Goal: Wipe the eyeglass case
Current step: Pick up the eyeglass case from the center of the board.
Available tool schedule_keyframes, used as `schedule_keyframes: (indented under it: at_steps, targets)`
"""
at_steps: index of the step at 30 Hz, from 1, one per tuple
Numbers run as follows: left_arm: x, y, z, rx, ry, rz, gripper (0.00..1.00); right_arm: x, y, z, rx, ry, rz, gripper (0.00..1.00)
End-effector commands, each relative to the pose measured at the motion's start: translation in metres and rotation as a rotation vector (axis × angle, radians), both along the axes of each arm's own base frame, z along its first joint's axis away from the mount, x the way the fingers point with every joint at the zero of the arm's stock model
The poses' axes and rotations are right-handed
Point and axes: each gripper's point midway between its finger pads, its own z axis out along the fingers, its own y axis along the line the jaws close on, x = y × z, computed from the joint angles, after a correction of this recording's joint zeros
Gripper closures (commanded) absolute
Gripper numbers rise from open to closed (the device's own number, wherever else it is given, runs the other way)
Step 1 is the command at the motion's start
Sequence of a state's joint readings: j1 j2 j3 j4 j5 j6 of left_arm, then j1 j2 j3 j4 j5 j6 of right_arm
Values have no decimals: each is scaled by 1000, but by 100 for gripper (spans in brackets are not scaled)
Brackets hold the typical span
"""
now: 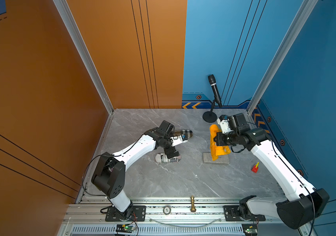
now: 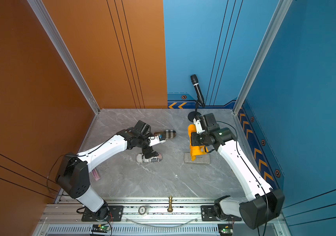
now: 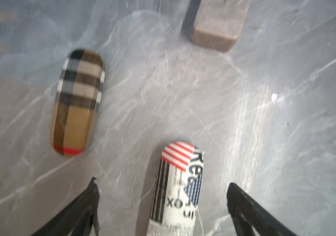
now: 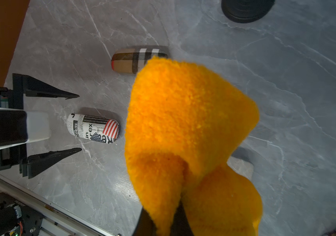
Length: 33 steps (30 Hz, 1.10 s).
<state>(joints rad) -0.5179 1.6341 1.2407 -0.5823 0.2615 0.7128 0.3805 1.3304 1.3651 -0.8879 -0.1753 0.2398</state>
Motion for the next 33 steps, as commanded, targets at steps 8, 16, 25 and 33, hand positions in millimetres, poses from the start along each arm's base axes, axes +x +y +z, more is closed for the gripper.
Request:
schedule_keyframes:
  at_steps: [8, 16, 25, 33]
  targets:
    - [-11, 52, -36, 123, 75, 9, 3, 34, 51, -4, -17, -12, 106, 100]
    - [-14, 58, -71, 151, 186, 27, 1, 40, 58, -25, -36, 32, 130, 100]
    - [-18, 66, -93, 202, 227, 48, 1, 42, 54, -38, -39, 54, 130, 100]
    - [-26, 65, -105, 200, 269, 63, 2, 42, 52, -44, -37, 70, 126, 100]
